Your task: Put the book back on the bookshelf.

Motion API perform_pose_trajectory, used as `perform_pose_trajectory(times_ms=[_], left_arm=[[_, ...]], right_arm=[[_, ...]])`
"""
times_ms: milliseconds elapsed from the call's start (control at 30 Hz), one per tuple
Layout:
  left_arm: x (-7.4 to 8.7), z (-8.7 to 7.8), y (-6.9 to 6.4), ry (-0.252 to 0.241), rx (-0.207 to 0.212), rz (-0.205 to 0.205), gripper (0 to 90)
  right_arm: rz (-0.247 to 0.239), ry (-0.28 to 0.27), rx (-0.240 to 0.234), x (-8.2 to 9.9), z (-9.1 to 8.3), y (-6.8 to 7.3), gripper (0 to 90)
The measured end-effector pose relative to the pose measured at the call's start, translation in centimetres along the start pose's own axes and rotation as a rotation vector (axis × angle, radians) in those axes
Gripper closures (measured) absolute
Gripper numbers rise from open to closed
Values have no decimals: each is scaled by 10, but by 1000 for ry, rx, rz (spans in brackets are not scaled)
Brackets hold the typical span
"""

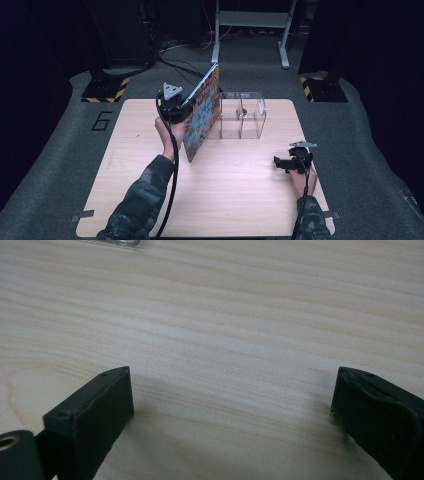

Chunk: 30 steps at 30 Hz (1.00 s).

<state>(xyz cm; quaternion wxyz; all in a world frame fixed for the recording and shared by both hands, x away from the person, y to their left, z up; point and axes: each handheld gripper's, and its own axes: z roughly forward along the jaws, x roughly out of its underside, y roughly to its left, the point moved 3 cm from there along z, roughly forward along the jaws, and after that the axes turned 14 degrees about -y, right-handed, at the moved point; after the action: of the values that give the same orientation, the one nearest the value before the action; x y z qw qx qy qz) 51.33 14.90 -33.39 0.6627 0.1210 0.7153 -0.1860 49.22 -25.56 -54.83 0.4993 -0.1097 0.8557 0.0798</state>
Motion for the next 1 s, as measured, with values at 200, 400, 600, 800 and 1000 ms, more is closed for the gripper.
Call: perform_pose_trajectory(times_ms=[200, 400, 600, 800, 1000], left_arm=[[1, 2, -1, -15, 2, -2, 802], [5, 6, 0, -3, 2, 3, 801], [8, 7, 0, -14, 1, 2, 800], [10, 6, 2, -22, 6, 0, 799], [12, 3, 6, -13, 22, -12, 794]], right_arm=[[-3, -1, 0, 0, 0, 0, 27], [2, -4, 3, 0, 0, 0, 30], [2, -6, 6, 0, 1, 1, 31], [4, -15, 11, 0, 1, 1, 31], [-5, -13, 11, 0, 2, 1, 31]])
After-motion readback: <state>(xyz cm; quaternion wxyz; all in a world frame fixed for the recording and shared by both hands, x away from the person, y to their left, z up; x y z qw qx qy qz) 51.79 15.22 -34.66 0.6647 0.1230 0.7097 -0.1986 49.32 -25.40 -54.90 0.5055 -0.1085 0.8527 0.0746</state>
